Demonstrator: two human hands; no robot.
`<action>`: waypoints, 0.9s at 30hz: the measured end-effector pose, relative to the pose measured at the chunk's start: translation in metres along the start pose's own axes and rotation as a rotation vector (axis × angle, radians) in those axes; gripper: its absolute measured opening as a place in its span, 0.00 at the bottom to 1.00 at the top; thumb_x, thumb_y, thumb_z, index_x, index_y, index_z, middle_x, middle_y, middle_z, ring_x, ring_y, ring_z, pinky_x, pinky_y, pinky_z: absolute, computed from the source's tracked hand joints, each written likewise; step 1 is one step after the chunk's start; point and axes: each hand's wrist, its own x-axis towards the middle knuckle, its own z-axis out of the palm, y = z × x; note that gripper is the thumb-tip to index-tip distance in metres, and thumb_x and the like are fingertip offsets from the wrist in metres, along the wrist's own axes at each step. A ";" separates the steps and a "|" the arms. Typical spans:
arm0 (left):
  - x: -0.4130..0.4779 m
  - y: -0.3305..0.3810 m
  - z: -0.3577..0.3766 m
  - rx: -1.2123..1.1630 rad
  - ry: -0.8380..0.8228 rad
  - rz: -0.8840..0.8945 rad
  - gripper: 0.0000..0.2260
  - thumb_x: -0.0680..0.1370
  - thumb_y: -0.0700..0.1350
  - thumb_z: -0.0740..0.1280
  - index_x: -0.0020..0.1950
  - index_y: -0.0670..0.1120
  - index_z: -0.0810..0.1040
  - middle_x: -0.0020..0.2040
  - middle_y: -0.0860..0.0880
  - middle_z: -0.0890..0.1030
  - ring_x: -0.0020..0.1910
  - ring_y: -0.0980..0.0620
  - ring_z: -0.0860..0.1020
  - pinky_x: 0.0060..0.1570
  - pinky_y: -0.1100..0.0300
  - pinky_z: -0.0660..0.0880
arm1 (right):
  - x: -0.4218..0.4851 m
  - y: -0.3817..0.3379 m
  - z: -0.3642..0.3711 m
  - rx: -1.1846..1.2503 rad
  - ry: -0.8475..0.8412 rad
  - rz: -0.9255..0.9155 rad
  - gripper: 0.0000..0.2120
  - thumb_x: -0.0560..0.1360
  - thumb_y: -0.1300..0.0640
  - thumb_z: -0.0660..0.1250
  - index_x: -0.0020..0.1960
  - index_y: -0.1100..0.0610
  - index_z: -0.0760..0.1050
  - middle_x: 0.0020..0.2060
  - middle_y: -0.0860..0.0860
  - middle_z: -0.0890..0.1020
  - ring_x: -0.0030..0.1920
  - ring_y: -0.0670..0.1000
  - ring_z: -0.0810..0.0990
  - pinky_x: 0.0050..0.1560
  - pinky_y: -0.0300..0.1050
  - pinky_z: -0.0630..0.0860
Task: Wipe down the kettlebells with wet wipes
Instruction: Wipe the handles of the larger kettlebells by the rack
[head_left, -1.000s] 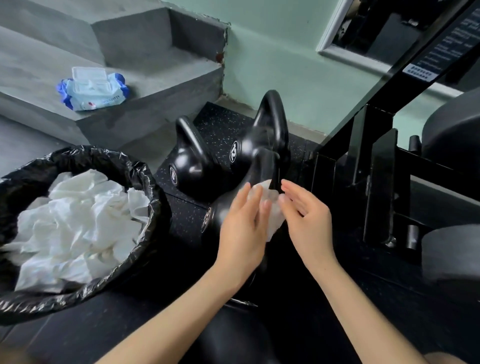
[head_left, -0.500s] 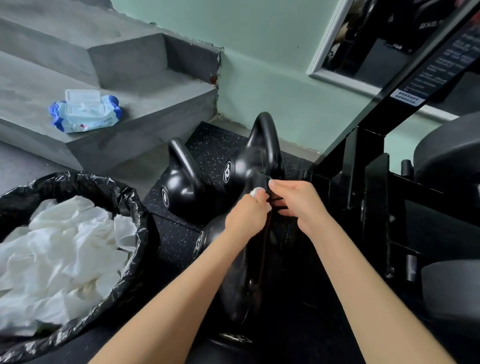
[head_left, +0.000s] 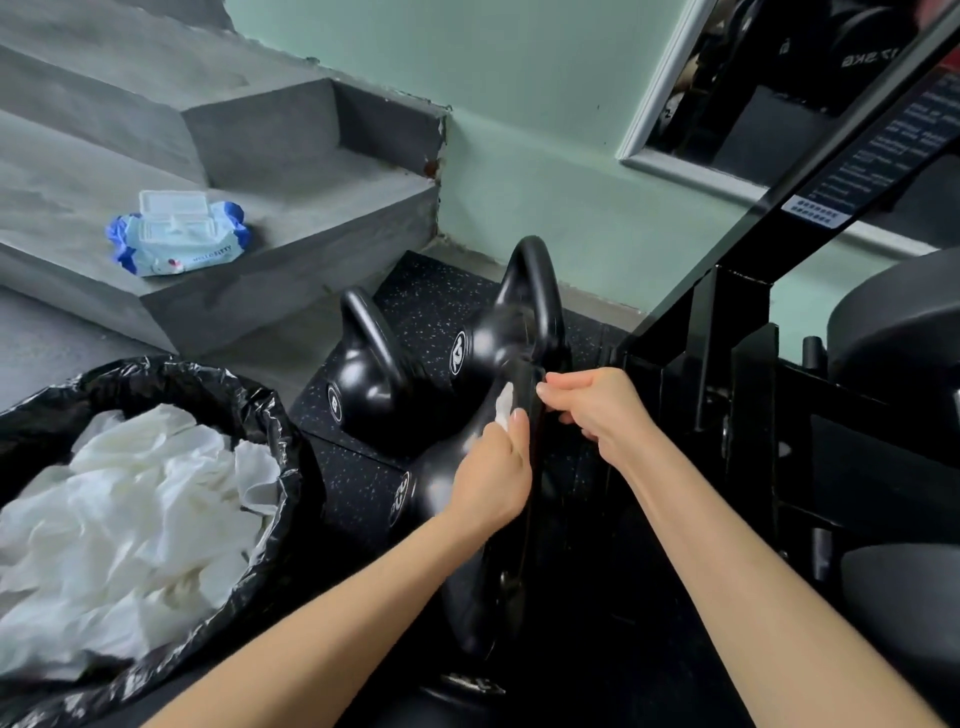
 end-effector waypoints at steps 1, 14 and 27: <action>-0.015 -0.006 0.000 0.005 -0.001 0.002 0.25 0.80 0.58 0.42 0.75 0.50 0.56 0.53 0.42 0.81 0.51 0.41 0.80 0.56 0.46 0.74 | 0.001 0.001 0.001 -0.010 0.003 0.000 0.17 0.71 0.59 0.72 0.59 0.60 0.78 0.43 0.53 0.81 0.35 0.43 0.74 0.23 0.26 0.65; -0.031 -0.006 -0.001 -0.314 -0.054 -0.097 0.28 0.79 0.62 0.41 0.67 0.51 0.69 0.39 0.43 0.82 0.41 0.44 0.83 0.52 0.47 0.79 | 0.001 0.013 0.003 -0.014 0.015 -0.085 0.16 0.75 0.58 0.68 0.62 0.61 0.76 0.41 0.49 0.81 0.33 0.38 0.76 0.25 0.24 0.67; -0.102 0.003 -0.016 -0.076 -0.220 -0.090 0.26 0.82 0.45 0.50 0.77 0.53 0.40 0.76 0.54 0.57 0.75 0.48 0.58 0.75 0.49 0.55 | -0.013 -0.009 0.007 -0.065 0.012 0.087 0.17 0.76 0.57 0.66 0.64 0.58 0.74 0.63 0.50 0.77 0.61 0.50 0.77 0.59 0.37 0.74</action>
